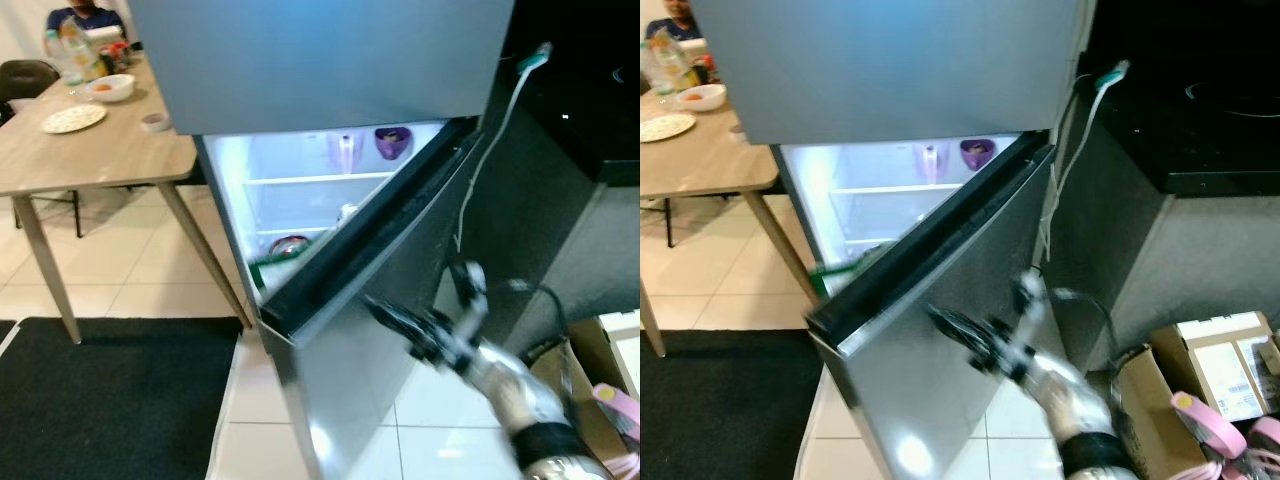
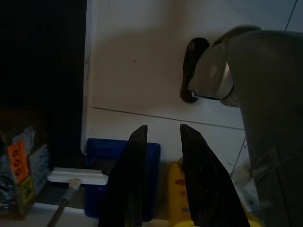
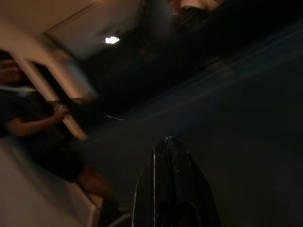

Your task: Restocking fridge

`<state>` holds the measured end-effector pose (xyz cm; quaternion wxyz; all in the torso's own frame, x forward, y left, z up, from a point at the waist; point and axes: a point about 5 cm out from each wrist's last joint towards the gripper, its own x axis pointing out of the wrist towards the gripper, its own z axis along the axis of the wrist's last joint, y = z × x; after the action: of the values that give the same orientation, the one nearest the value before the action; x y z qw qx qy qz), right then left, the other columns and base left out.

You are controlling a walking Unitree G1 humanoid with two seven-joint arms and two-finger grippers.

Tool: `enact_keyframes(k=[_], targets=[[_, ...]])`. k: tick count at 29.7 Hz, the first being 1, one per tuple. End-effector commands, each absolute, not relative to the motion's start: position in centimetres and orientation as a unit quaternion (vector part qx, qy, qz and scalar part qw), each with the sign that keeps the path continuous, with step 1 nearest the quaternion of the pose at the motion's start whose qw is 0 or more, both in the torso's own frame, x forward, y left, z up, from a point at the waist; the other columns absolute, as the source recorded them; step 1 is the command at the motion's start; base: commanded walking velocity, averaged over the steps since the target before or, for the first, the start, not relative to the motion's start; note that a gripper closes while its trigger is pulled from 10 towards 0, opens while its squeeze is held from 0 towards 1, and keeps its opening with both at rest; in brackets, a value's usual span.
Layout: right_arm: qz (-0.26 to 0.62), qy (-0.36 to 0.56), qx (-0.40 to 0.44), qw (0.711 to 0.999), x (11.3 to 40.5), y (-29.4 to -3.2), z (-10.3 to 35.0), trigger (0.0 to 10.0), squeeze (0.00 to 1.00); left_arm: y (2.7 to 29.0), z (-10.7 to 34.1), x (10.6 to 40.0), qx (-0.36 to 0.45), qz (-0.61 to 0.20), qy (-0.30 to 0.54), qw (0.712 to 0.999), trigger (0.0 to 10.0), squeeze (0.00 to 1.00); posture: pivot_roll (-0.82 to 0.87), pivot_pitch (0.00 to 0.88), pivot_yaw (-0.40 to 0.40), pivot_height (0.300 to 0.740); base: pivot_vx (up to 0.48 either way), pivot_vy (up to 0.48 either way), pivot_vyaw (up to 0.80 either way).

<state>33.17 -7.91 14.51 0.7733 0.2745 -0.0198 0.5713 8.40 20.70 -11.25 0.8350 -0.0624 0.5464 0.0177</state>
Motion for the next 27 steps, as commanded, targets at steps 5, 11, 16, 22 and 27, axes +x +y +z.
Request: enact_keyframes(k=[5,11,16,22,27], targets=[[0.489,-0.044,0.295,0.819,35.3,-4.5,16.1,10.0,0.00,19.9,-11.5,7.6,-0.077,0.018,0.557,0.827,10.0,0.00,-0.08,0.062,-0.004,0.740,0.000,0.000,0.00],[0.422,0.004,0.279,0.863,35.3,-5.8,13.4,10.0,0.00,19.8,-11.6,7.5,-0.080,0.021,0.557,0.827,10.0,0.00,-0.07,0.062,-0.004,0.740,0.000,0.000,0.00],[0.273,0.204,0.208,0.917,30.5,-13.2,2.4,10.0,0.00,19.6,-11.6,7.3,-0.080,0.018,0.561,0.824,10.0,0.00,-0.09,0.051,-0.003,0.740,0.000,0.000,0.00],[0.115,0.384,0.158,0.902,22.2,-20.0,-5.2,10.0,0.00,19.1,-11.4,8.9,-0.094,0.017,0.537,0.838,10.0,0.00,-0.09,0.034,-0.014,0.740,0.000,0.000,0.72],[0.040,0.467,0.130,0.874,16.7,-23.0,-7.8,10.0,0.00,18.9,-11.1,9.9,-0.088,0.016,0.521,0.849,10.0,0.00,-0.09,0.031,-0.010,0.740,0.000,0.000,0.79]])
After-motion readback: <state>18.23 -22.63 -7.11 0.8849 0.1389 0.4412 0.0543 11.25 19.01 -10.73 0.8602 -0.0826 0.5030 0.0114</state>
